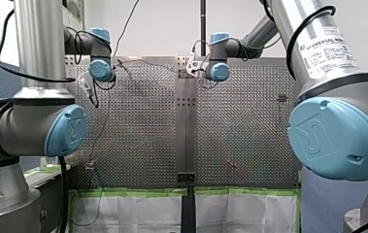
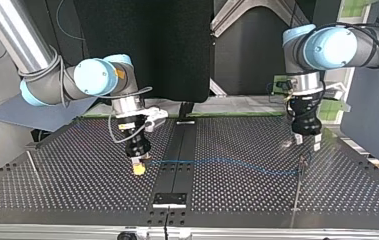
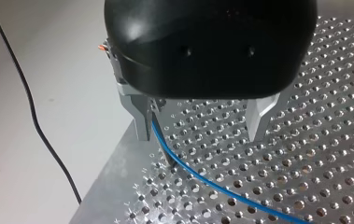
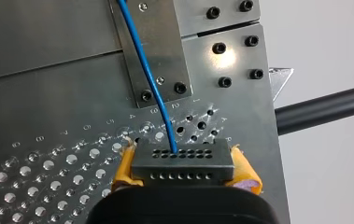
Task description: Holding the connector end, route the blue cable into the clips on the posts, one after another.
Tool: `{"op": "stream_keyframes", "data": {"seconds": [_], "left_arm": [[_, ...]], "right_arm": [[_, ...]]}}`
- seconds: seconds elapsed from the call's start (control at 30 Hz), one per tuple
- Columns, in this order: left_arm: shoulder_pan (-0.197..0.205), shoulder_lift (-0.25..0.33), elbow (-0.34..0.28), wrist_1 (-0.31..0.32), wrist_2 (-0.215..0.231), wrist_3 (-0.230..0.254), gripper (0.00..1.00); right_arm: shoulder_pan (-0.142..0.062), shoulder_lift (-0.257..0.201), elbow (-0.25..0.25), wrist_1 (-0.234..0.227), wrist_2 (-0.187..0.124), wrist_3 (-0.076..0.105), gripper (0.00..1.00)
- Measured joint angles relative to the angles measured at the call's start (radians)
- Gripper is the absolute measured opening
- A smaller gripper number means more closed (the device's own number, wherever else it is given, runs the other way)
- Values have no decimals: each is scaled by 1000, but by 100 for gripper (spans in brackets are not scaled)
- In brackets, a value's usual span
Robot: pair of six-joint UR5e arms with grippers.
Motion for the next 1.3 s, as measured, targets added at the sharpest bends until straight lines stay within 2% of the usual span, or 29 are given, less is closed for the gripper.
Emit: {"op": "stream_keyframes", "data": {"seconds": [0.2, 0.33, 0.4, 0.5, 0.77, 0.9, 1.03, 1.3], "left_arm": [[-4, 45, 0, -50, 32, -7, 100], [-10, 64, 0, -81, 61, 8, 100], [-11, 61, 0, -100, 75, 24, 100], [-11, 61, 0, -126, 71, 50, 100], [-7, 76, 0, -201, 7, 124, 100], [-2, 91, 16, -237, -5, 160, 100], [0, 103, 44, -274, 11, 197, 100], [2, 108, 113, -349, 75, 273, 100]], "right_arm": [[1, 0, 0, 1, 0, 1, 0], [2, 0, -1, 3, 0, 2, 0], [2, 0, 0, 4, 0, 2, 0], [2, 0, 0, 4, 0, 3, 0], [3, 0, 0, 5, 0, 3, 0], [3, 0, 0, 6, 0, 3, 0], [4, 0, 0, 7, 0, 3, 0], [9, 1, 0, 10, 0, 3, 0]]}}
